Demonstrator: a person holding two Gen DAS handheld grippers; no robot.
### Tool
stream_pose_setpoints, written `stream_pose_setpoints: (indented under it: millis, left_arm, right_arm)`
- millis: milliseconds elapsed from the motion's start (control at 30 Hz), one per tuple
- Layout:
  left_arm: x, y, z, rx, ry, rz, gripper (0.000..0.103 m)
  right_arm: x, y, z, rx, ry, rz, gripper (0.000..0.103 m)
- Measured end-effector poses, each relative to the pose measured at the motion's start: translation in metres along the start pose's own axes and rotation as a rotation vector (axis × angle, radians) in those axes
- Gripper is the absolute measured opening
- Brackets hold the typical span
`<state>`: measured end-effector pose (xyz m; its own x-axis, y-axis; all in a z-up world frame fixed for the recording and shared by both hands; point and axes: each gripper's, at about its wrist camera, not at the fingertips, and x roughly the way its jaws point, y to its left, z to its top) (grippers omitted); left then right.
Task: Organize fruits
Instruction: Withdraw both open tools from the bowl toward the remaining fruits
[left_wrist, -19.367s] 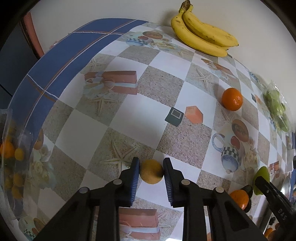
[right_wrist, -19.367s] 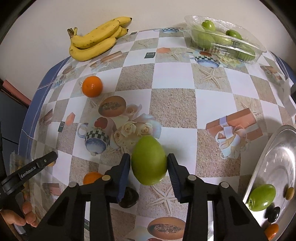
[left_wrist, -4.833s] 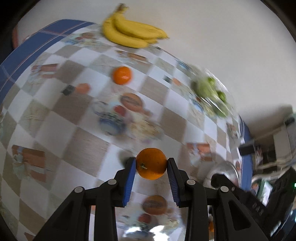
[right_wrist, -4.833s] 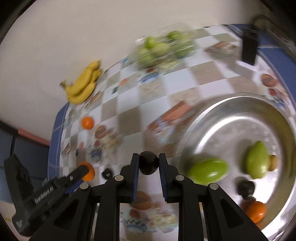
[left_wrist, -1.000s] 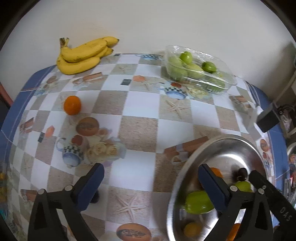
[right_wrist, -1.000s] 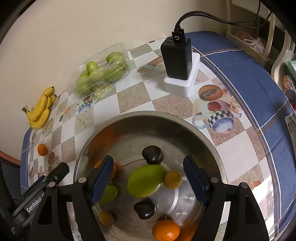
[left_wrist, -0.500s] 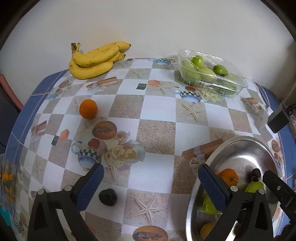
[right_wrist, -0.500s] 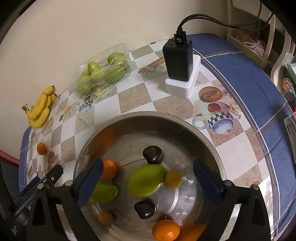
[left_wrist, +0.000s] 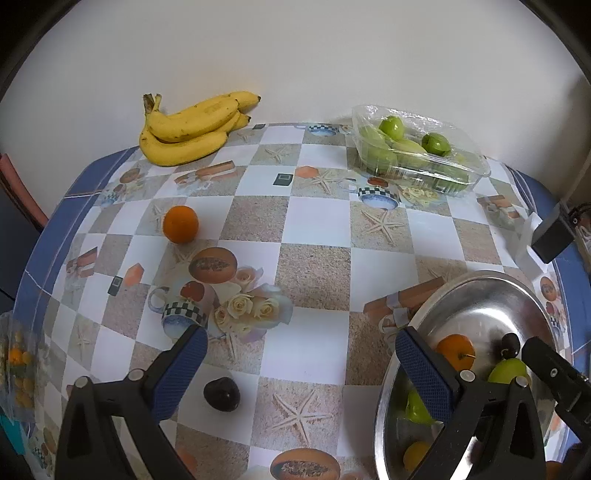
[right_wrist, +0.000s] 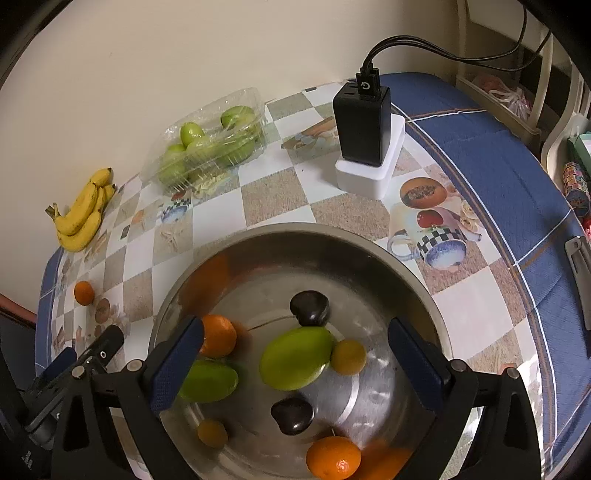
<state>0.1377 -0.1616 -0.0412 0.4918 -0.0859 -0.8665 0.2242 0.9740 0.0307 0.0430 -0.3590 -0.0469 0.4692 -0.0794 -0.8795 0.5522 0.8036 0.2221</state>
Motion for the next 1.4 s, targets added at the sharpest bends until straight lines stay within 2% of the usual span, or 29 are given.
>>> stream_pose_setpoints:
  millis: [267,900,1133,1400]
  left_arm:
    - [-0.010,0.010,-0.001,0.008,-0.002,-0.029,0.103]
    - [-0.038,0.054,-0.010,0.014,-0.019,-0.030,0.103]
    - [-0.037,0.094,-0.008,-0.022,-0.012,0.011,0.103]
    - [-0.032,0.155,-0.008,-0.117,0.007,0.058,0.103]
  right_arm:
    - [-0.005,0.004,-0.004,-0.006,0.023,0.001,0.100]
    - [-0.011,0.027,-0.021,-0.017,0.076,-0.012,0.100]
    - [-0.008,0.067,-0.028,-0.062,0.077,0.031,0.100]
    - [0.006,0.125,-0.043,-0.159,0.115,0.090,0.100]
